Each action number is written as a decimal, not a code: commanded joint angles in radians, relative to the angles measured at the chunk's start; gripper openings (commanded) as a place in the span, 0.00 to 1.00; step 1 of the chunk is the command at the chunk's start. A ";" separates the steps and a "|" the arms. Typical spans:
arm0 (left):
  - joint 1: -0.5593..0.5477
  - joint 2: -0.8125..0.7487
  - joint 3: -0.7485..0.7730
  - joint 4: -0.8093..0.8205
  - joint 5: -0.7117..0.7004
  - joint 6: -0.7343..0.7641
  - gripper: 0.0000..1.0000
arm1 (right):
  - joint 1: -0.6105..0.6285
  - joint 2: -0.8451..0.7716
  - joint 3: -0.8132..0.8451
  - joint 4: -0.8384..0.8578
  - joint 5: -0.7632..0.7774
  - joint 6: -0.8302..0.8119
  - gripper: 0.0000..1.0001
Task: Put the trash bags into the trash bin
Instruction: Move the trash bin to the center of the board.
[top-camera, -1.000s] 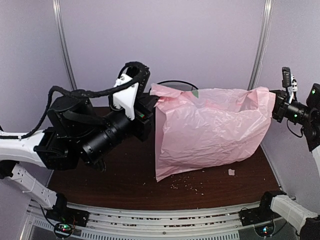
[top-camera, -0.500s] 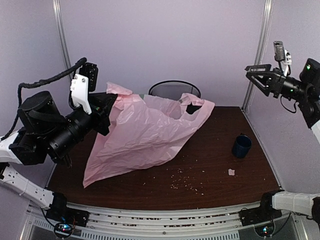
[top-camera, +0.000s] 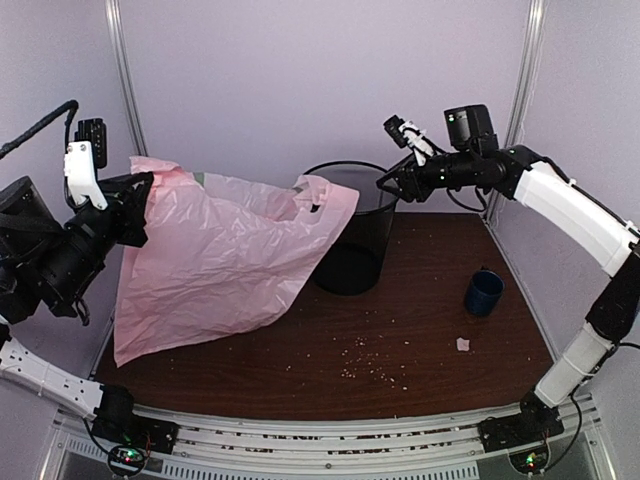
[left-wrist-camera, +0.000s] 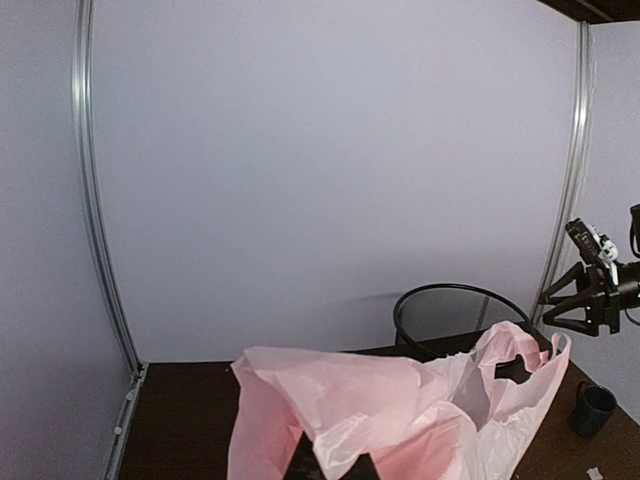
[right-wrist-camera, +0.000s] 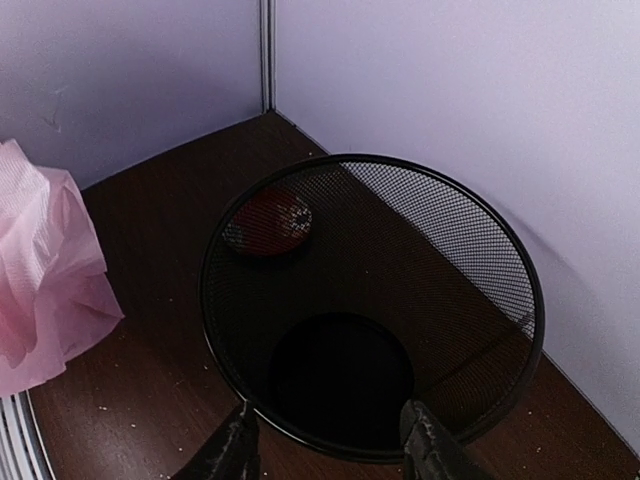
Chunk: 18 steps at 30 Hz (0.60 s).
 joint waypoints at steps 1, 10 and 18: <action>0.002 -0.032 0.018 -0.005 -0.111 0.042 0.00 | 0.095 0.053 0.083 -0.083 0.143 -0.159 0.47; 0.002 -0.122 -0.022 -0.024 -0.060 0.010 0.00 | 0.175 0.200 0.201 -0.180 0.287 -0.235 0.44; 0.003 -0.125 -0.032 -0.029 -0.014 0.006 0.00 | 0.209 0.331 0.356 -0.341 0.303 -0.322 0.32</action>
